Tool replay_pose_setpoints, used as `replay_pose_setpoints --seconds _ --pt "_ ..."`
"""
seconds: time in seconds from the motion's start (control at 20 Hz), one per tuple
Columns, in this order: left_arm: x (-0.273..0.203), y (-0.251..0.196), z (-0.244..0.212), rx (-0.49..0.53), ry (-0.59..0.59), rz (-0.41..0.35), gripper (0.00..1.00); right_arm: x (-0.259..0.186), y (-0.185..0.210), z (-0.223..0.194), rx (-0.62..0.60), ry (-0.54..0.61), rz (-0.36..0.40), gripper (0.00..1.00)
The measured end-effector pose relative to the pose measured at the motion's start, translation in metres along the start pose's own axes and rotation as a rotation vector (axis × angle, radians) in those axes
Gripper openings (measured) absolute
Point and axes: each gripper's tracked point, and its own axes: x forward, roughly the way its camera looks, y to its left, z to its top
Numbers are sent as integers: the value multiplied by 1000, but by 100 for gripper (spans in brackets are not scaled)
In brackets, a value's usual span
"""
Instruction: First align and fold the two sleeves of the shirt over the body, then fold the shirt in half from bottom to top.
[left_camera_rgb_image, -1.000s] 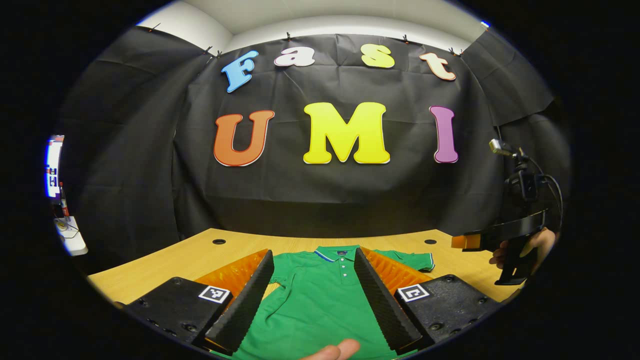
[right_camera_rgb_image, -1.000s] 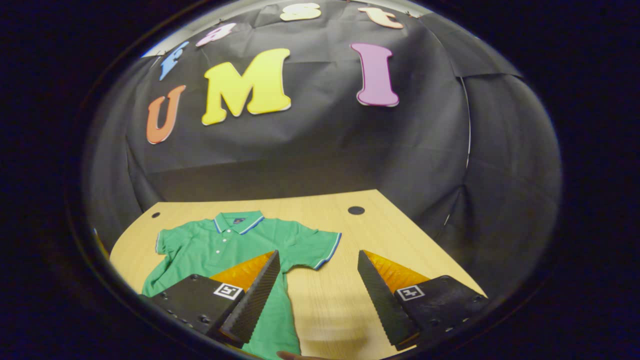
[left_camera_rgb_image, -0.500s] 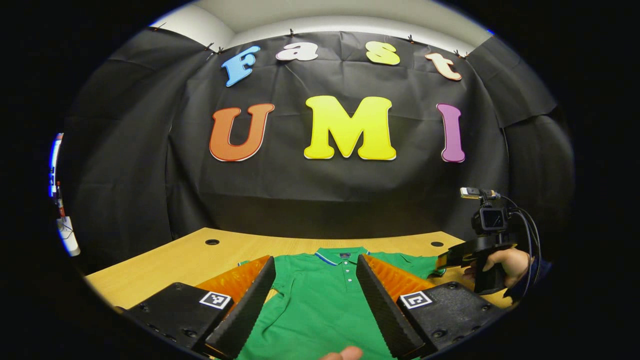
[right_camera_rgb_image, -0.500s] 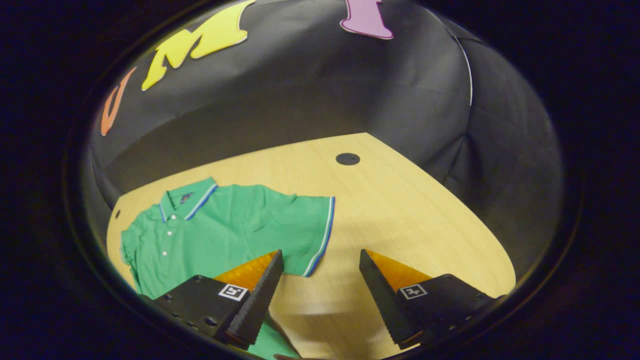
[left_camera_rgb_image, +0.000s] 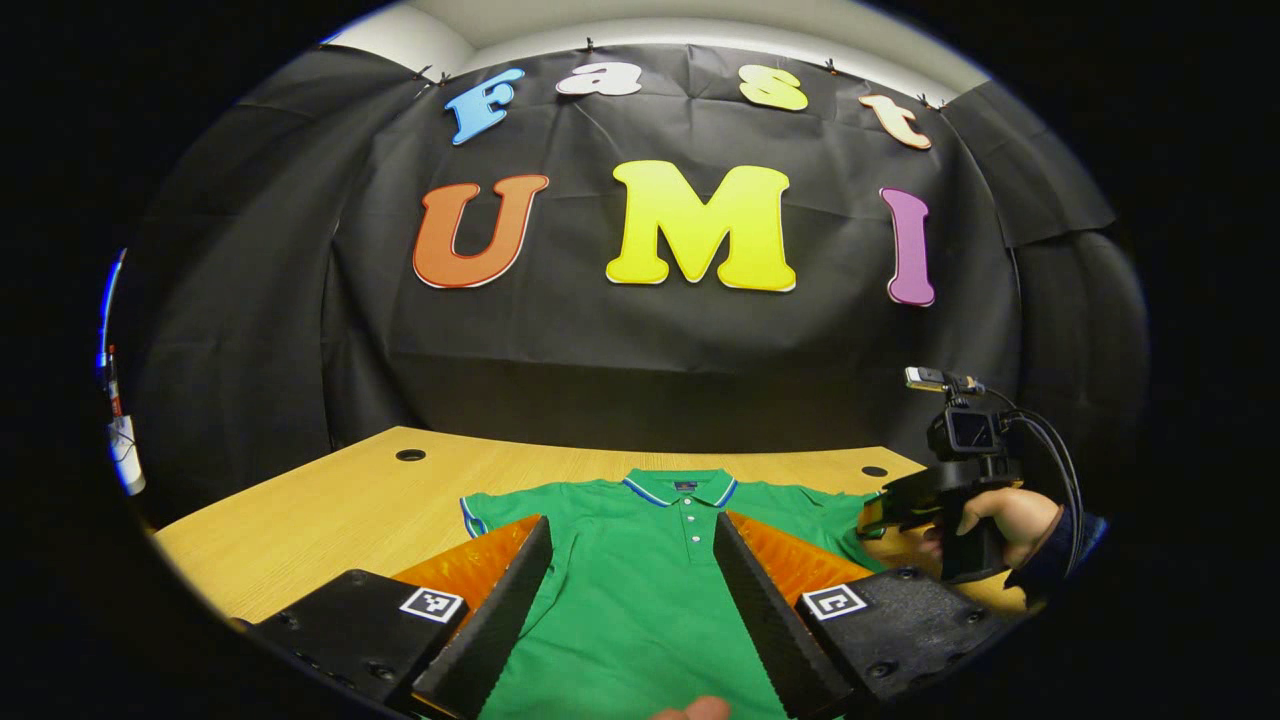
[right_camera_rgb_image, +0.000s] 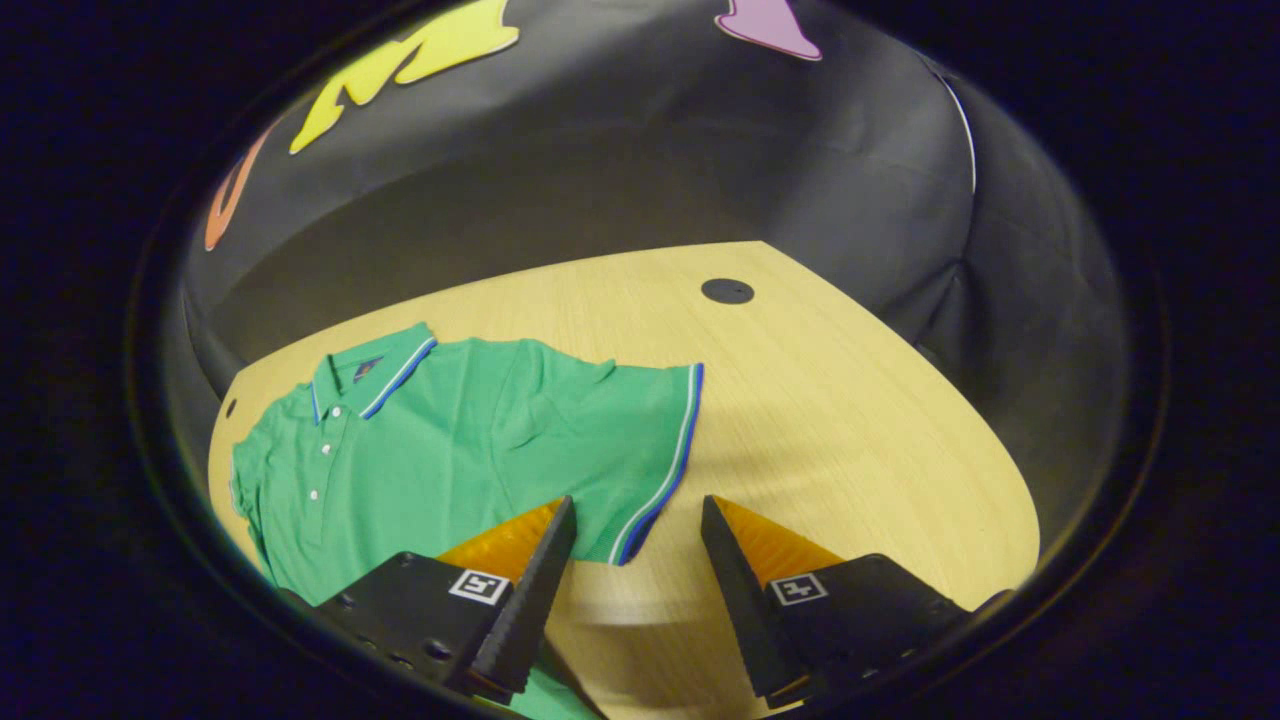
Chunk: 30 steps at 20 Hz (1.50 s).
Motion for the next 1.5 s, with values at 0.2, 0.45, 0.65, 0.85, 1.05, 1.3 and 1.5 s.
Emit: replay_pose_setpoints --seconds 0.2,0.45,0.65,0.85,1.05,1.3,1.5 --pt "2 3 -4 6 6 6 100 0 15 2 -47 15 53 44" --pt "3 5 -14 -10 32 5 100 1 12 7 -72 11 78 7" --pt "2 7 -18 4 41 8 100 -10 7 16 -169 -49 68 7" --pt "0 14 -21 2 47 19 100 -24 15 36 -308 -143 49 6" --pt "-2 25 -23 4 52 44 100 -36 38 45 -491 -228 23 7" --pt "-6 38 -24 0 54 72 100 -51 85 44 -540 -271 84 7" --pt "-5 43 -31 -46 79 77 100 -58 130 21 -541 -245 195 6"
